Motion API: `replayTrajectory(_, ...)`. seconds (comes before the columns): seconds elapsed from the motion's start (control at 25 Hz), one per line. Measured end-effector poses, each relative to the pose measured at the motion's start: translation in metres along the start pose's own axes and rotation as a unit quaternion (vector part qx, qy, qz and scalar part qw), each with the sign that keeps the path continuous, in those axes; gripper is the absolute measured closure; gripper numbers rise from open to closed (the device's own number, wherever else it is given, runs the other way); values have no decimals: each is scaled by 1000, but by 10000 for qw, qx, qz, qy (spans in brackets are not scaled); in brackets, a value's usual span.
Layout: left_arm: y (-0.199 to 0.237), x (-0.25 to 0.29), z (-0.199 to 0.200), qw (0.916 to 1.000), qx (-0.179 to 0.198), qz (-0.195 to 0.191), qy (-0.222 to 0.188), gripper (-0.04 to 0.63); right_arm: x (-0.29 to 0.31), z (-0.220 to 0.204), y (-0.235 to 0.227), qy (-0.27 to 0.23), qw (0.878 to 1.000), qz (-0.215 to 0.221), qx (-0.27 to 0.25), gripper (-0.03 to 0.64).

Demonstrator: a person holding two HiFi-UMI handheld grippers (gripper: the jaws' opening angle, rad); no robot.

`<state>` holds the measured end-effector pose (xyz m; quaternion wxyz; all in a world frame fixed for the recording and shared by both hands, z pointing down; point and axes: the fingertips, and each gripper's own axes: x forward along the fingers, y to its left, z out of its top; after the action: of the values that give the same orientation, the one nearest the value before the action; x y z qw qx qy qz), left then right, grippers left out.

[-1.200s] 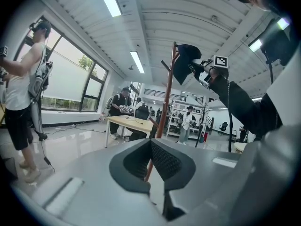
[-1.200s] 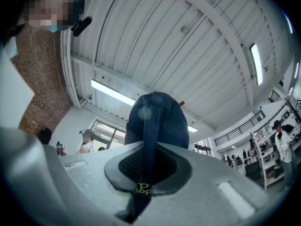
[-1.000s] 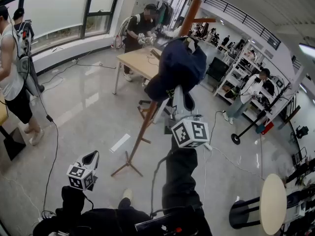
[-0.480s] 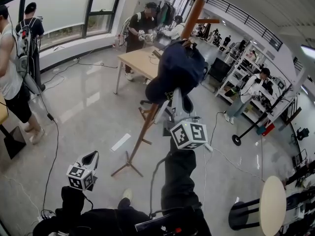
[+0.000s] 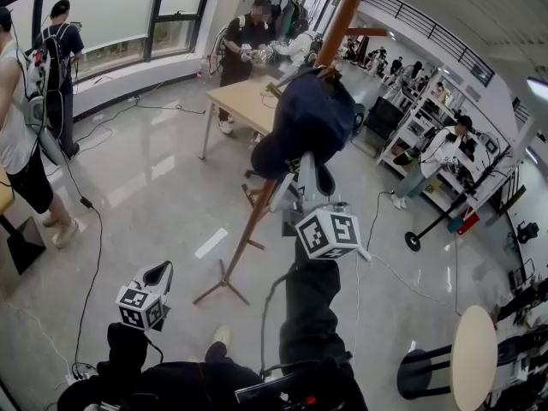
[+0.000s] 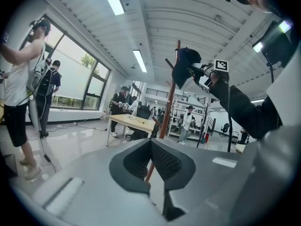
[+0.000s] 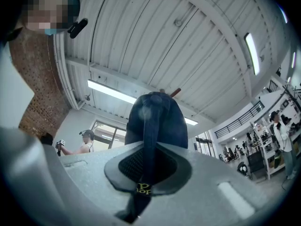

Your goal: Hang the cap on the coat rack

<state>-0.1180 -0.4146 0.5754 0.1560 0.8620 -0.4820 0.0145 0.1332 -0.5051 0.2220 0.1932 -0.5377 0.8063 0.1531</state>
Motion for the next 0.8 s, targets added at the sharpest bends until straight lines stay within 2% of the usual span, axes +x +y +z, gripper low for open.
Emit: replayTrajectory(0.8,2,4,-4,9999,-57,20,90,595,2,-19,-6,142,9999,-35,44,607)
